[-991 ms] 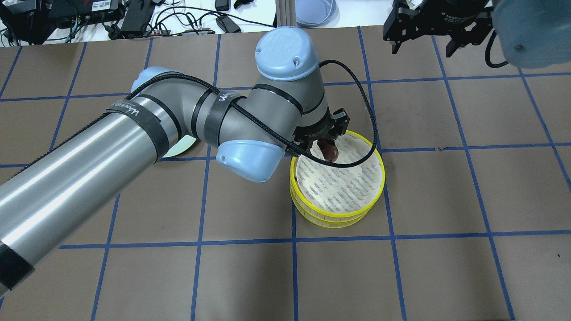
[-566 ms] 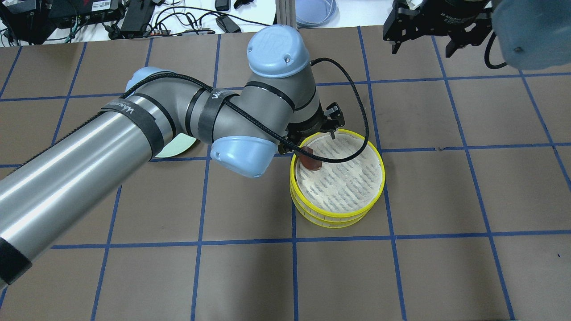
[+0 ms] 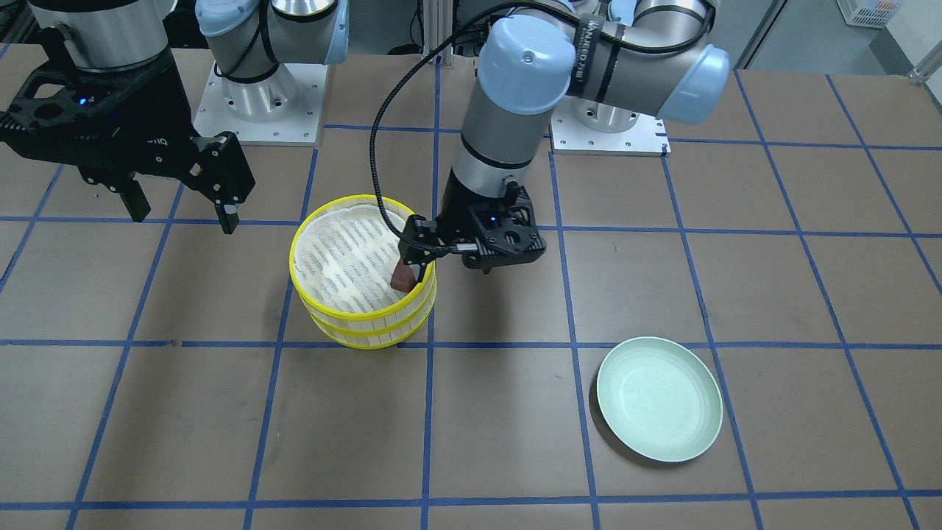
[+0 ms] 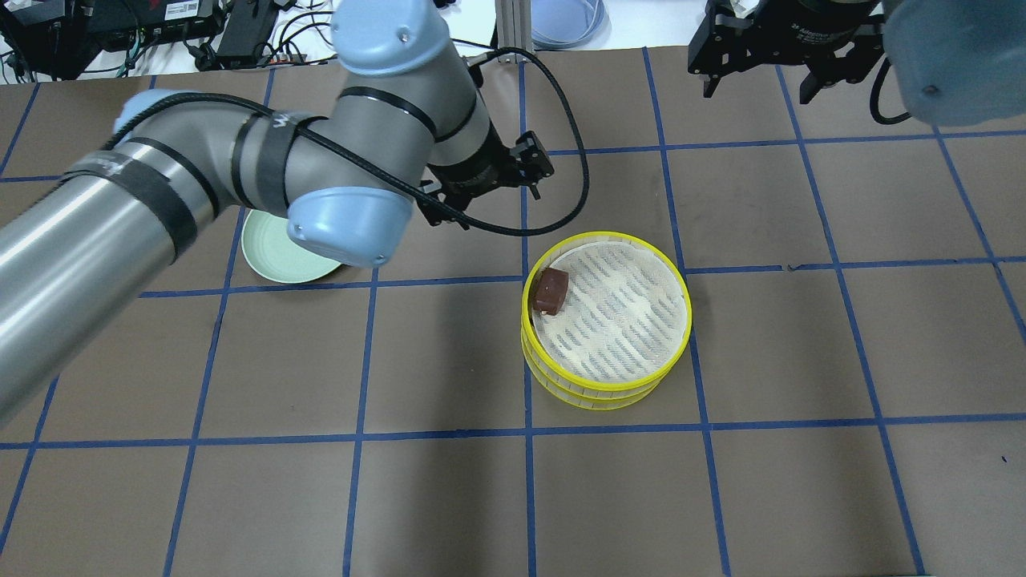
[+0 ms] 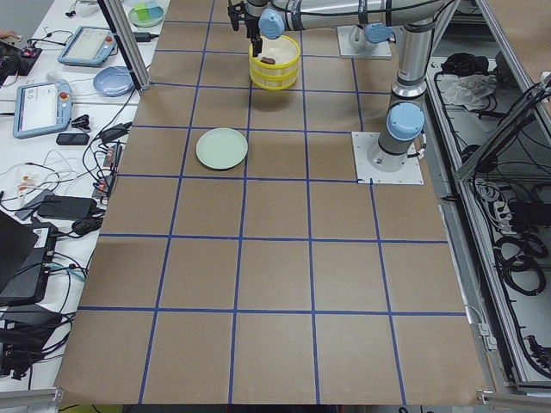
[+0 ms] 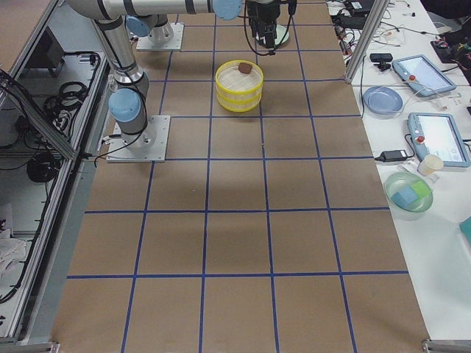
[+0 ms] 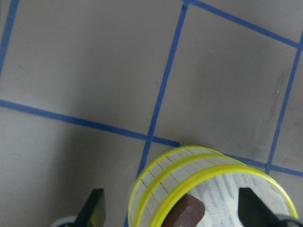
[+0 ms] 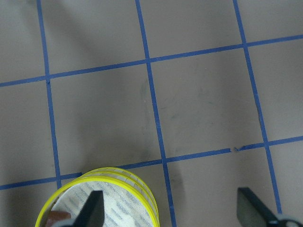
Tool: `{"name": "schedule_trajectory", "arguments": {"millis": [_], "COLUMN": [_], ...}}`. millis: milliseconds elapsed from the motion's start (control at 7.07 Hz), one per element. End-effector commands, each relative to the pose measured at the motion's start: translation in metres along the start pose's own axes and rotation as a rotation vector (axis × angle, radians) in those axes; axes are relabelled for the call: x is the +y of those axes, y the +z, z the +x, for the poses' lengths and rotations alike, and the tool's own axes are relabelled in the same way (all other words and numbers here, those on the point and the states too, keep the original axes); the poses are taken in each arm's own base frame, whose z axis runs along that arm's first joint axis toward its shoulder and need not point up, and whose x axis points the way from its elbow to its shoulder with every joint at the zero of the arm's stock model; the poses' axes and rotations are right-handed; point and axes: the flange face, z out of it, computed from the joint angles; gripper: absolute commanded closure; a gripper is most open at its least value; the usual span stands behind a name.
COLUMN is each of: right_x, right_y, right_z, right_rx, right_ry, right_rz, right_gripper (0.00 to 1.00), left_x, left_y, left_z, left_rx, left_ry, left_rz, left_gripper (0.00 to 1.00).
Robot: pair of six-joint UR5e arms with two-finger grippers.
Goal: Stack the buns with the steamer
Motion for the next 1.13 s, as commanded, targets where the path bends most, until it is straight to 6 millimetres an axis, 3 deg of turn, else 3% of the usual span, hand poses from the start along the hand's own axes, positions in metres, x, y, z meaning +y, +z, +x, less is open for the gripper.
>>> {"name": "schedule_trajectory", "arguments": {"millis": [0, 142, 425, 708, 991], "right_x": [0.000, 0.000, 0.000, 0.000, 0.000], "right_y": [0.000, 0.000, 0.000, 0.000, 0.000], "right_z": [0.000, 0.000, -0.001, -0.001, -0.001], "right_rx": [-0.001, -0.001, -0.001, -0.001, -0.003], "right_ry": [0.001, 0.000, 0.000, 0.000, 0.000], "right_rz": [0.001, 0.001, -0.001, -0.001, -0.001], "right_gripper": [0.00, 0.00, 0.00, 0.00, 0.00], "left_x": [-0.056, -0.069, -0.055, -0.045, -0.046], "left_y": [-0.078, -0.115, -0.144, -0.154, -0.150], "left_z": [-0.080, -0.106, -0.120, -0.123, -0.124], "left_rx": [-0.055, -0.073, -0.151, -0.158, -0.158], "left_ry": [0.045, 0.067, 0.096, 0.092, 0.089], "left_rz": [-0.002, -0.036, -0.049, -0.063, -0.069], "left_gripper": [0.02, 0.02, 0.02, 0.02, 0.02]}}
